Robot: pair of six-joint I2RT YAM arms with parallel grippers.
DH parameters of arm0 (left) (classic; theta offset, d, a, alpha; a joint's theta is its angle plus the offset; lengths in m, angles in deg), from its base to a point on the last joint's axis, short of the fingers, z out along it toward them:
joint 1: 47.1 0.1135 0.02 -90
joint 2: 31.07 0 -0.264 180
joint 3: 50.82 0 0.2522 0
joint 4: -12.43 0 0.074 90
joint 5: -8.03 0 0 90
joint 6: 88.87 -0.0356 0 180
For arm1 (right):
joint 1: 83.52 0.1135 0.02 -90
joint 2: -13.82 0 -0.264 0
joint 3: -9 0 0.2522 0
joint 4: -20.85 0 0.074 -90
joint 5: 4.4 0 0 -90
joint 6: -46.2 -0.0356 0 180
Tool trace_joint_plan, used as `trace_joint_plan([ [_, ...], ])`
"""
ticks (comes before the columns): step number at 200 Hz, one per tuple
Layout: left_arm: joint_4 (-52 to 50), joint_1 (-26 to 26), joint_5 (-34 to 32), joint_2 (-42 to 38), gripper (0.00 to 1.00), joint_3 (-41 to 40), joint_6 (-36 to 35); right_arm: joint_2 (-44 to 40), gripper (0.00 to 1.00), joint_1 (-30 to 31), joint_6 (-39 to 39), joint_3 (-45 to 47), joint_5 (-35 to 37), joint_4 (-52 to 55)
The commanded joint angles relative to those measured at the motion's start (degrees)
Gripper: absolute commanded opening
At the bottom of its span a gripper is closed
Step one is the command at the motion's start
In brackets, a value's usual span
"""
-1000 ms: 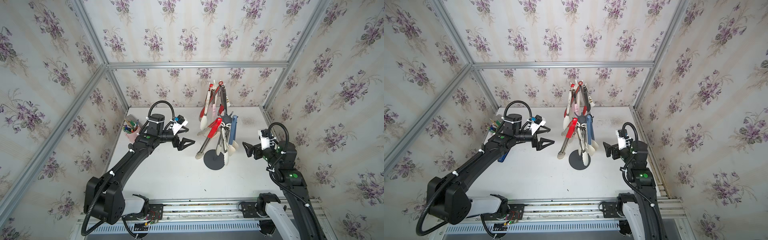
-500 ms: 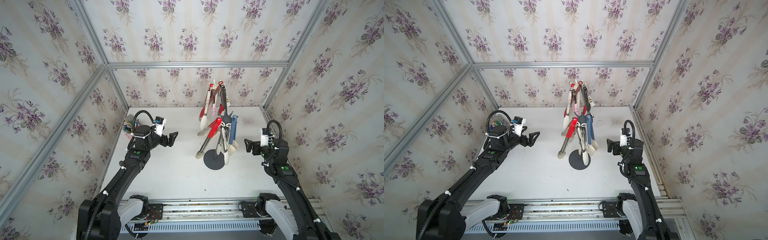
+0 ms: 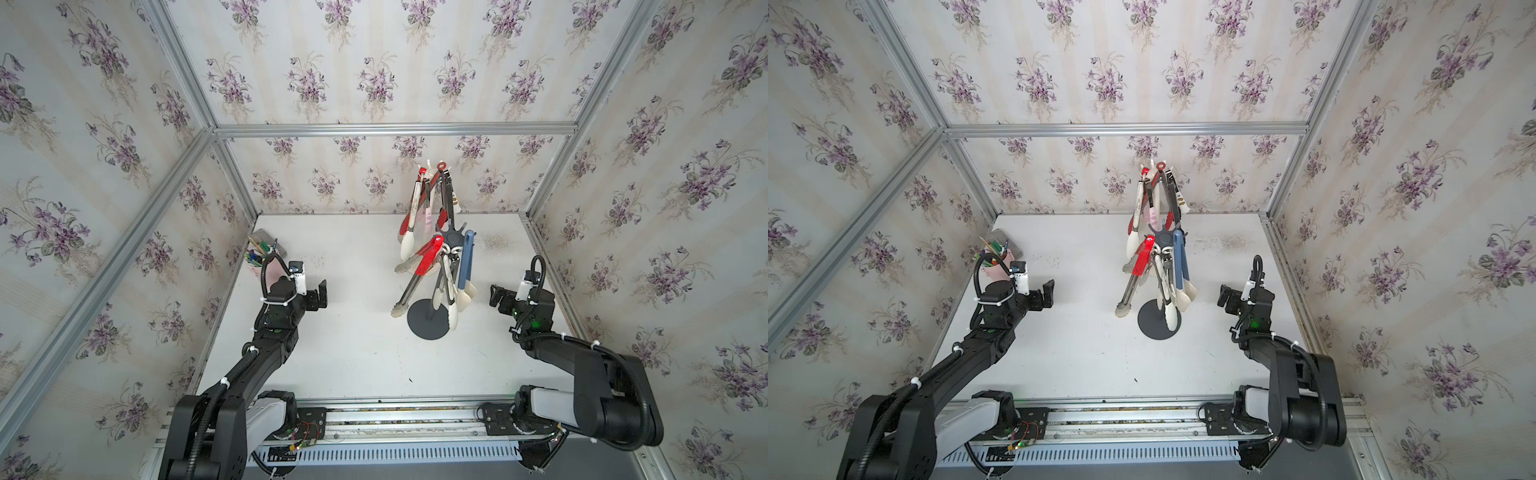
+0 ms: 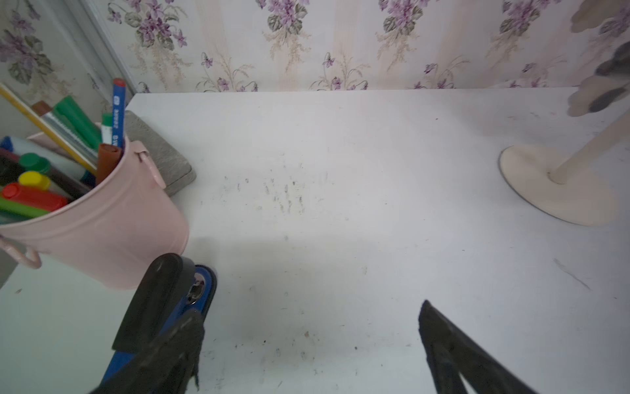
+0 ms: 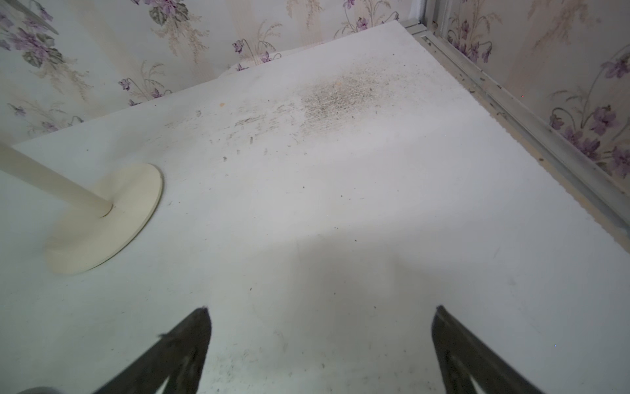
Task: Hang food tongs on kitchen utensil racks
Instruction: Reset both arms
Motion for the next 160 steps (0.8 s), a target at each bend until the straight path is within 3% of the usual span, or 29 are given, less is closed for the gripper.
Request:
trace_joint_plan([
  [1,12.54,0.53,-6.01,3.48,0.99,-1.06,2.02,2.56,1.00,1.65,0.89,0.28,2.82,-17.29],
  [20,15.28,0.68,-4.52,7.69,0.99,-1.28,2.45,5.28,1.00,2.33,2.53,0.69,2.87,-22.23],
  [29,22.80,0.69,-5.51,10.74,0.99,-3.98,2.94,7.01,1.00,2.80,3.18,1.76,2.38,-26.78],
  [39,29.48,0.66,-7.60,14.24,0.99,-6.36,3.95,6.93,1.00,4.56,5.26,1.20,2.76,-24.97],
  [66,34.17,-0.04,-6.06,22.62,0.99,-4.51,2.09,12.71,1.00,6.49,6.56,4.23,5.72,-37.31],
  [74,30.23,-0.48,-5.49,22.37,0.99,-2.61,1.31,11.06,1.00,6.86,6.60,2.79,6.59,-30.93],
  [84,20.76,-1.55,-7.15,21.07,0.99,0.98,1.12,12.56,1.00,7.09,6.99,3.45,6.83,-35.20],
  [97,25.27,-2.57,-8.78,22.64,0.99,0.33,0.18,11.44,1.00,7.12,6.84,2.24,6.80,-30.52],
  [111,21.12,-2.47,-8.64,21.49,0.99,1.31,0.56,12.43,1.00,7.12,6.95,2.98,6.67,-33.40],
  [160,22.46,-2.66,-8.97,21.73,0.99,0.89,0.32,11.79,1.00,7.21,6.93,2.86,6.66,-32.47],
])
